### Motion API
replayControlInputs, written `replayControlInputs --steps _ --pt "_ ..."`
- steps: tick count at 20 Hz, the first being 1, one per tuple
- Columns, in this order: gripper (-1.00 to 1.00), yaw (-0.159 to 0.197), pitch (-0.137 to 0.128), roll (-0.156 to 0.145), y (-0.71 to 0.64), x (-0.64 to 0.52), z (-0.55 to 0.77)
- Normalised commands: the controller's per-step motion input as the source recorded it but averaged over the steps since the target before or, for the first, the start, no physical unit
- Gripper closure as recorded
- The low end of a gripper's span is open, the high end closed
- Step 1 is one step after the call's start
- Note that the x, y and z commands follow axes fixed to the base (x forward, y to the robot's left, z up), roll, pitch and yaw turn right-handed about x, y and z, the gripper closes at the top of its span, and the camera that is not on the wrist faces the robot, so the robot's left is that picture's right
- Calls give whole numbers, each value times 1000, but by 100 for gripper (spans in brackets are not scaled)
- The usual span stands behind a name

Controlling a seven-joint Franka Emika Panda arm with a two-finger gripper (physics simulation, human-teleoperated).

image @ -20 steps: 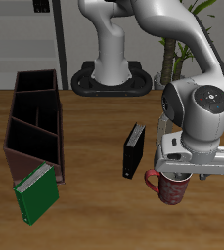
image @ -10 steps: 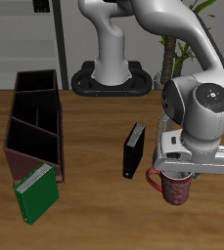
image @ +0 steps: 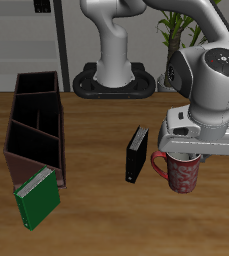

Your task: Place the red mug into the right desk caddy's right compartment

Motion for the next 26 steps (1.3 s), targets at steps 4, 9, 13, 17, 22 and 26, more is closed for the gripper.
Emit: replayControlInputs --steps 4,9,13,17,22,26 --pt "100 -9 -73 -14 -186 -169 679" --pt "100 9 -78 -14 -252 -247 638" --pt "100 -2 -64 -25 -242 -168 439" --pt "100 -27 -47 -16 -328 -241 487" --pt "100 -15 -54 -19 -347 -365 434" --pt "100 3 -24 9 -319 -342 302"
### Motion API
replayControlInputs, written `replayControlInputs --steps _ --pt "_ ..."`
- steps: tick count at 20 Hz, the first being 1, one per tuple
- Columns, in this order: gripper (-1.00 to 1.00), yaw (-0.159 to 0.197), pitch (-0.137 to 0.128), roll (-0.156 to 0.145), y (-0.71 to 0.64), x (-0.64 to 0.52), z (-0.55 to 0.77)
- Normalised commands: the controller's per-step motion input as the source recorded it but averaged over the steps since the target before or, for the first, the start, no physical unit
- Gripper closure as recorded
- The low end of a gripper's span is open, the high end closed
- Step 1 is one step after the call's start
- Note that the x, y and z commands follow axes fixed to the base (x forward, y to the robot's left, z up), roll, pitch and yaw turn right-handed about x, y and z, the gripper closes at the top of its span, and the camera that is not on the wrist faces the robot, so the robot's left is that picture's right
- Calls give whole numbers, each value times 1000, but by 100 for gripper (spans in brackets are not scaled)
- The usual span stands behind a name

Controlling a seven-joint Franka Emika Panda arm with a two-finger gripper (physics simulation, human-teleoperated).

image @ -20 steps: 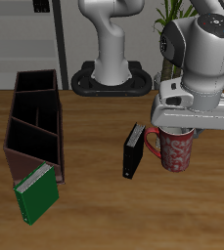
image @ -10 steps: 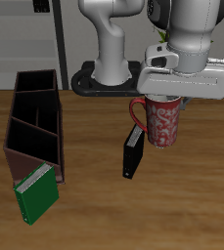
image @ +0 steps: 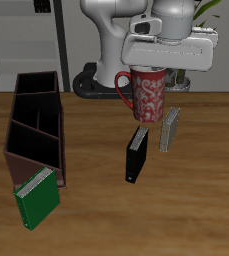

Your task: Place the red mug into the right desk caddy's right compartment

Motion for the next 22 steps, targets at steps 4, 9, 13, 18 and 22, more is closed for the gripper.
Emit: replayControlInputs --steps 4,9,13,18,22 --pt "100 -15 -37 0 -325 -390 302" --pt "100 -5 -47 -13 -274 -334 216" --pt "100 50 -69 -24 -355 -408 50" --pt "100 66 -21 -6 -230 -365 -103" --pt "100 1 -28 -27 -343 -309 -17"
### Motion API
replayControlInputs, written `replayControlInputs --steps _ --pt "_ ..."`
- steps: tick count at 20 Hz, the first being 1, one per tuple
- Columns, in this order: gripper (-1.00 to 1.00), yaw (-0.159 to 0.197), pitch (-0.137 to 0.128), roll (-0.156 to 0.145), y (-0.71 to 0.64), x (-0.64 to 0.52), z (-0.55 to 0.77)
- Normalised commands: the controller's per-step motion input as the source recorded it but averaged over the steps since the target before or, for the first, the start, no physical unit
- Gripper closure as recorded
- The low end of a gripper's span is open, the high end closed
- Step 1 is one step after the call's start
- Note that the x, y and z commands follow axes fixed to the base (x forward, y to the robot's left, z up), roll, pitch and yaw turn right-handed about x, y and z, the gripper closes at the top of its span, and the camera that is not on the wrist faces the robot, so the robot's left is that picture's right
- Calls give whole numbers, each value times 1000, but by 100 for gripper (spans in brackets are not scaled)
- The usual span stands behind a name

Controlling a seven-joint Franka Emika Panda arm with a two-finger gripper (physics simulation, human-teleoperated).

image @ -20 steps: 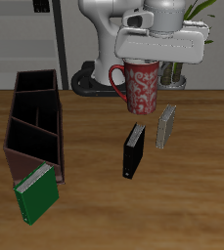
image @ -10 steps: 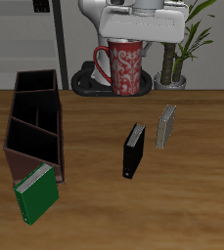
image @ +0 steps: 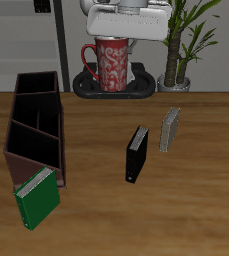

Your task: Place the red mug into the right desk caddy's right compartment

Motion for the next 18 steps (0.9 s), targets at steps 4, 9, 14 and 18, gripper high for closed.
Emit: replayControlInputs --steps 4,9,14,18 --pt "100 15 -2 -22 -242 -198 -29" --pt "100 -45 -16 -62 -441 -322 110" --pt "100 -32 7 -52 -407 -278 -6" --pt "100 -7 -11 -38 -380 -405 -32"
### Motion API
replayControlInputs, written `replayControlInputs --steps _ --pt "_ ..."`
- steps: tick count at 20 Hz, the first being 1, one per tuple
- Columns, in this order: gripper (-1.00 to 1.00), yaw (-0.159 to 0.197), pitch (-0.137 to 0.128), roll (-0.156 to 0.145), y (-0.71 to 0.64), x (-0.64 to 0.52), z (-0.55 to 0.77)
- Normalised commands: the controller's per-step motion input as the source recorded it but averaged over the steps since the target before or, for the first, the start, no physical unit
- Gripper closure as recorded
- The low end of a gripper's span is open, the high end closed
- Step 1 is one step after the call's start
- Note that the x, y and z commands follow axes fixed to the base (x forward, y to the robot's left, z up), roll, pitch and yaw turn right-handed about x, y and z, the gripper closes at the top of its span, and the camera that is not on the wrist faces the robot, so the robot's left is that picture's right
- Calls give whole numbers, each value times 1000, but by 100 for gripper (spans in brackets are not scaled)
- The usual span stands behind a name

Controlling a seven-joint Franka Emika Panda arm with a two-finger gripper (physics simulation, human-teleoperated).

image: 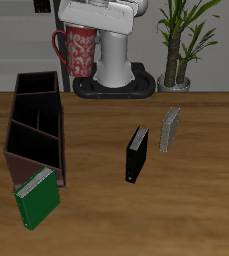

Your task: Place the red mug into the right desk caddy's right compartment

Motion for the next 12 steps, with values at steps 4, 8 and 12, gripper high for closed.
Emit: replayControlInputs --steps 4,8,12 --pt "100 -29 -25 -49 -370 -289 5" --pt "100 -6 1 -15 -184 -173 -83" --pt "100 22 5 -34 -167 -199 -153"
